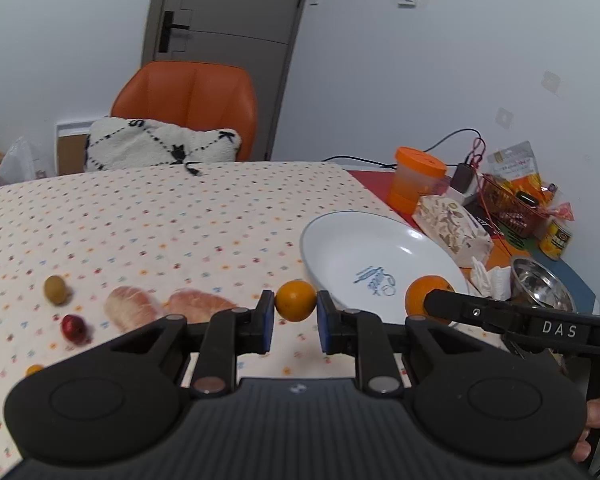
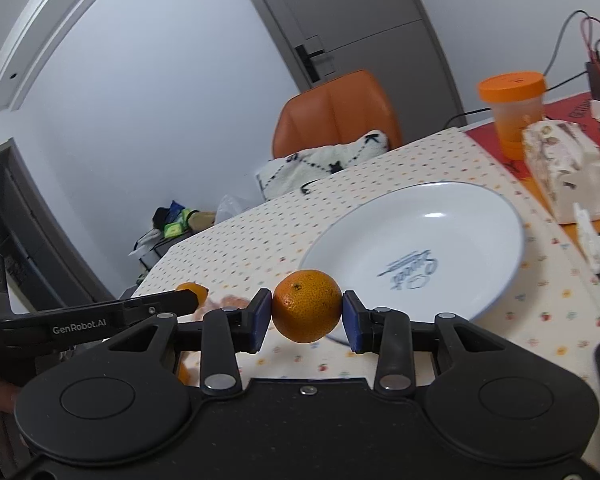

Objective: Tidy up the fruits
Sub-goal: 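Carry both oranges to the white plate and open both grippers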

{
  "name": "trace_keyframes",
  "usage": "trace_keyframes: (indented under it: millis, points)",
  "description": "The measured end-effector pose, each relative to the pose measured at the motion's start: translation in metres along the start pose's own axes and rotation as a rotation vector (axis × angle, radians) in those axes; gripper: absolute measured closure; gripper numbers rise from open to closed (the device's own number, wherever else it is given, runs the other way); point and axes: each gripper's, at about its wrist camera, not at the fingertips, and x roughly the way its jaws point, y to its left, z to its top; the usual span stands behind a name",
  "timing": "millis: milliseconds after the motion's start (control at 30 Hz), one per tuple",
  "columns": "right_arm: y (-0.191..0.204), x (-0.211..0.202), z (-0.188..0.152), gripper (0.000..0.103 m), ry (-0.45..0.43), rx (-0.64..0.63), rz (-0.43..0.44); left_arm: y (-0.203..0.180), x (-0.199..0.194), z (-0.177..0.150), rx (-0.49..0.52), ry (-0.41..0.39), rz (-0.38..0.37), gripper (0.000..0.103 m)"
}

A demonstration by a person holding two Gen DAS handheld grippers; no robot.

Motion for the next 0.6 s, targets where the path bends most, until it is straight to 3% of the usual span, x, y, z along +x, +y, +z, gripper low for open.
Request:
trace_keyframes:
  millis: [333,600]
  points:
    - [-0.032,0.003,0.002,0.067,-0.007,0.025,-0.106,-0.027,0.029,0.006,0.053,0.038,-0.032,0.083]
    - [-0.046,0.009,0.001,0.066,-0.002,0.049,-0.125,-0.044,0.058,0.01,0.083,0.076,-0.043,0.083]
